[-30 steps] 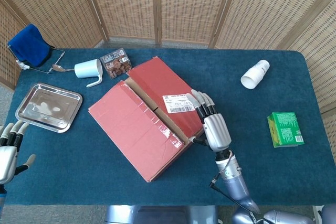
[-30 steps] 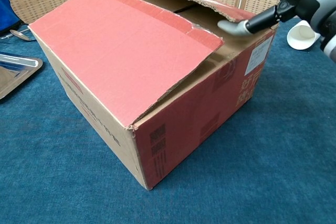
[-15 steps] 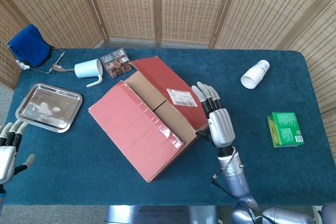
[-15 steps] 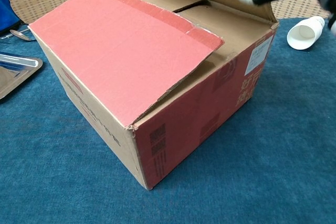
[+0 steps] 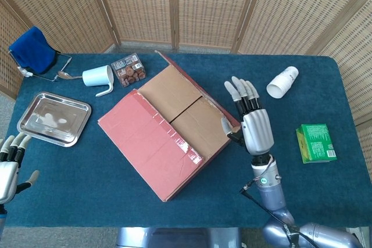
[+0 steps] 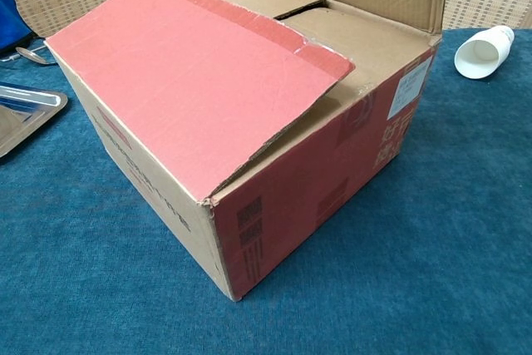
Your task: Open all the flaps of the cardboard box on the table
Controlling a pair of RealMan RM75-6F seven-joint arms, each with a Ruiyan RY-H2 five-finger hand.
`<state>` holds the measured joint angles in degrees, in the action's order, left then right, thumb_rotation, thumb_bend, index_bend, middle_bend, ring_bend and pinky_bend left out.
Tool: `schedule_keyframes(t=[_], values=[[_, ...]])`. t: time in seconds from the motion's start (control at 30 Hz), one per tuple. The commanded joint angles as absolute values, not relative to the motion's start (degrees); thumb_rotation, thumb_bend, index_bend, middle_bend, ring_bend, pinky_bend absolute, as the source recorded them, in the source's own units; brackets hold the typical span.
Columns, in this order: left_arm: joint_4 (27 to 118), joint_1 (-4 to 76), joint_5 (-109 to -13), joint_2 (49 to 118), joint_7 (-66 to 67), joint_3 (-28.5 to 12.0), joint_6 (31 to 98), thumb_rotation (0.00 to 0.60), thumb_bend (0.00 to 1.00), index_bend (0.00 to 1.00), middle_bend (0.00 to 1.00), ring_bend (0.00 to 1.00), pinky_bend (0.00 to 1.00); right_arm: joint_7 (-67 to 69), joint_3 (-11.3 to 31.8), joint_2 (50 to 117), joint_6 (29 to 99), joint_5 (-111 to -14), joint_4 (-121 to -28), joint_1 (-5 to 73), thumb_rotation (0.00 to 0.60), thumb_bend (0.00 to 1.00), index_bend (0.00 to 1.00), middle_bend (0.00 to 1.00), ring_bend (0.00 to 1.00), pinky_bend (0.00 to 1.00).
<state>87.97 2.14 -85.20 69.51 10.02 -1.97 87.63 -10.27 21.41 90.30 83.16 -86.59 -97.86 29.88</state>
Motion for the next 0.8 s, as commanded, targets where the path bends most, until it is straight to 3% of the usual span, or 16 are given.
schedule_keyframes(t=[0.03,0.8], values=[[87.95,2.16,-85.2,69.56,10.1,-1.93,87.57,0.6,0.09,0.0,0.0,0.0,0.0,-11.31,21.99,89.18,83.4,-86.74,-98.41,30.03,0.6,0.43,0.0,0.0,0.0,0.0],[88.17,2.06,-85.26,69.35,9.83,-1.93,87.81,0.6,0.09,0.0,0.0,0.0,0.0,-24.72,21.43,87.98,78.42,-84.99,-83.99,35.72,0.6,0.41,0.0,0.0,0.0,0.0]])
